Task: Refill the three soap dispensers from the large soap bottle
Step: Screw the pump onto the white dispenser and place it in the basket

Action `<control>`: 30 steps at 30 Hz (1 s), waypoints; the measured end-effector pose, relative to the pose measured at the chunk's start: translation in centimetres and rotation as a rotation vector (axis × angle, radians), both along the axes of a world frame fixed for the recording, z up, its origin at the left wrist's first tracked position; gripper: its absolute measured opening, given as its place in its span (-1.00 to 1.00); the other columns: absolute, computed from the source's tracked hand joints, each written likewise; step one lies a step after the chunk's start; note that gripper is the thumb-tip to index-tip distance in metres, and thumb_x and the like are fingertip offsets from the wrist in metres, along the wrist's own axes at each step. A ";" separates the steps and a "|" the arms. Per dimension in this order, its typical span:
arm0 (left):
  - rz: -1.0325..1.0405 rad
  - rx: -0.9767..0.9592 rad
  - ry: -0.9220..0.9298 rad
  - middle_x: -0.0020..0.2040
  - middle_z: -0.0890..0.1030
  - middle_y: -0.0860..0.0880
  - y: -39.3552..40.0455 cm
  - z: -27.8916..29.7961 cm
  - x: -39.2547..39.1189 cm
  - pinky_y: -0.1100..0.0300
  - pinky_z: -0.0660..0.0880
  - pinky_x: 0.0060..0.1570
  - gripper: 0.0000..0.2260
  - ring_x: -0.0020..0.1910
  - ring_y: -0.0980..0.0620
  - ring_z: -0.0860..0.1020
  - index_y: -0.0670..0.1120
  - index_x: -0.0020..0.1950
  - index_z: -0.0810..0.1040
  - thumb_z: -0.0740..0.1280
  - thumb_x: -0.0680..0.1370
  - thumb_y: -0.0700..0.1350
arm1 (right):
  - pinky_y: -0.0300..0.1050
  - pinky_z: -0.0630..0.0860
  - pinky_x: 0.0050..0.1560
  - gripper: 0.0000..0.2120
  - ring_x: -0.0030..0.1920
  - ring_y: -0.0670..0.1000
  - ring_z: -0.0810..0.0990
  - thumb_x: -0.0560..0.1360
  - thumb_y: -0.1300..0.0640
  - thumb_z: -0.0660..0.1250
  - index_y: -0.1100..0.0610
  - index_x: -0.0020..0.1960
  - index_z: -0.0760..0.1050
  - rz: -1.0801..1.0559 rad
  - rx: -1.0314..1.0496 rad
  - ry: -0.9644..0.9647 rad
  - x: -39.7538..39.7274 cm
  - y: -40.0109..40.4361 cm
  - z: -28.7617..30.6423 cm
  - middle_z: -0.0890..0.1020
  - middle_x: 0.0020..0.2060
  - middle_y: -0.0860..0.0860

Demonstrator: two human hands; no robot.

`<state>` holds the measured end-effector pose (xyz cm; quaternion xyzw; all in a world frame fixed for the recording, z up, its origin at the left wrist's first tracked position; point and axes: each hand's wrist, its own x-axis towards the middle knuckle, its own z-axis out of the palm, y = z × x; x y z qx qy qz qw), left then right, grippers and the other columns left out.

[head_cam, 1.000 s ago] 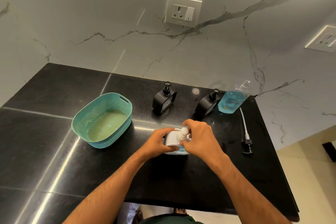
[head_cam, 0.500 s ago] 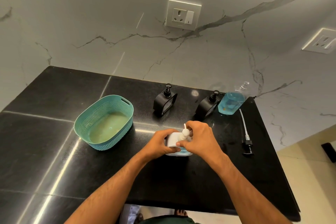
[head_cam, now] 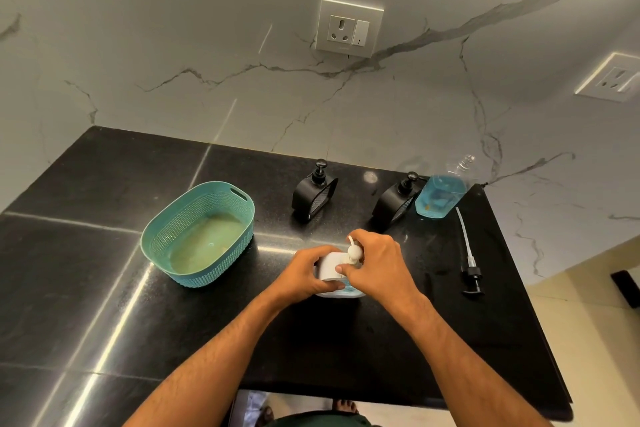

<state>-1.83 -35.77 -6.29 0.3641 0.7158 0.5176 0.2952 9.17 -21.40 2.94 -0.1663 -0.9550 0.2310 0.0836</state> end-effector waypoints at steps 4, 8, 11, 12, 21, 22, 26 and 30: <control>0.004 0.007 0.006 0.19 0.66 0.21 0.0 0.3 0.1 0.34 0.55 0.11 -0.52 0.21 0.19 0.60 0.18 0.28 0.60 0.63 0.41 -0.05 | -0.37 0.36 -0.10 -0.47 -0.08 -0.12 0.54 0.29 -0.05 0.65 0.07 0.18 0.57 0.049 0.013 -0.010 -0.1 0.4 0.1 0.64 -0.04 -0.07; 0.001 -0.009 0.019 0.19 0.65 0.23 0.0 0.3 0.2 0.25 0.56 0.14 -0.52 0.22 0.20 0.58 0.18 0.28 0.59 0.63 0.42 -0.02 | -0.23 0.47 -0.07 -0.59 -0.05 -0.05 0.59 0.29 0.14 0.62 0.08 0.08 0.56 0.103 0.000 -0.032 0.1 0.5 0.1 0.64 -0.07 -0.04; -0.005 -0.010 0.024 0.19 0.66 0.20 0.0 0.1 0.1 0.11 0.59 0.20 -0.53 0.23 0.16 0.59 0.16 0.28 0.59 0.63 0.42 -0.02 | -0.35 0.37 -0.20 -0.61 -0.14 -0.08 0.56 0.27 0.10 0.61 0.12 0.03 0.58 0.049 0.002 0.010 0.1 0.3 -0.1 0.64 -0.13 -0.04; -0.008 -0.009 0.027 0.19 0.66 0.18 0.0 0.1 0.1 0.06 0.60 0.22 -0.53 0.22 0.15 0.60 0.14 0.28 0.60 0.63 0.42 -0.02 | -0.36 0.35 -0.22 -0.59 -0.16 -0.09 0.55 0.25 0.07 0.63 0.11 0.03 0.58 0.026 0.000 0.020 0.0 0.2 -0.2 0.64 -0.15 -0.05; 0.001 0.000 0.042 0.19 0.67 0.15 0.0 0.3 0.2 -0.04 0.60 0.24 -0.54 0.22 0.11 0.61 0.11 0.29 0.61 0.63 0.43 -0.03 | -0.10 0.53 -0.23 -0.61 -0.24 -0.06 0.56 0.22 0.05 0.60 0.09 -0.02 0.57 -0.027 -0.041 0.094 0.1 -0.1 -0.7 0.62 -0.23 -0.07; 0.000 0.001 0.041 0.19 0.68 0.15 0.0 0.3 0.2 -0.04 0.60 0.24 -0.54 0.22 0.11 0.61 0.10 0.29 0.61 0.62 0.42 -0.04 | -0.07 0.55 -0.20 -0.63 -0.23 -0.04 0.58 0.22 0.07 0.58 0.10 -0.01 0.60 -0.030 -0.040 0.112 0.0 -0.2 -0.7 0.64 -0.21 -0.05; 0.004 0.006 0.040 0.19 0.68 0.15 0.0 0.4 0.2 0.00 0.59 0.24 -0.53 0.21 0.12 0.62 0.09 0.29 0.61 0.62 0.41 -0.04 | -0.05 0.59 -0.05 -0.54 -0.10 -0.02 0.63 0.25 0.13 0.55 0.10 0.15 0.67 -0.016 -0.045 0.143 0.0 -0.6 -0.8 0.70 -0.07 -0.01; 0.006 -0.002 0.041 0.20 0.67 0.18 0.0 0.4 0.2 0.06 0.59 0.24 -0.50 0.22 0.16 0.61 0.08 0.31 0.60 0.62 0.40 -0.04 | -0.13 0.56 -0.09 -0.52 -0.13 -0.05 0.61 0.27 0.13 0.55 0.07 0.20 0.66 -0.015 -0.041 0.120 0.2 -0.6 -0.6 0.67 -0.11 -0.02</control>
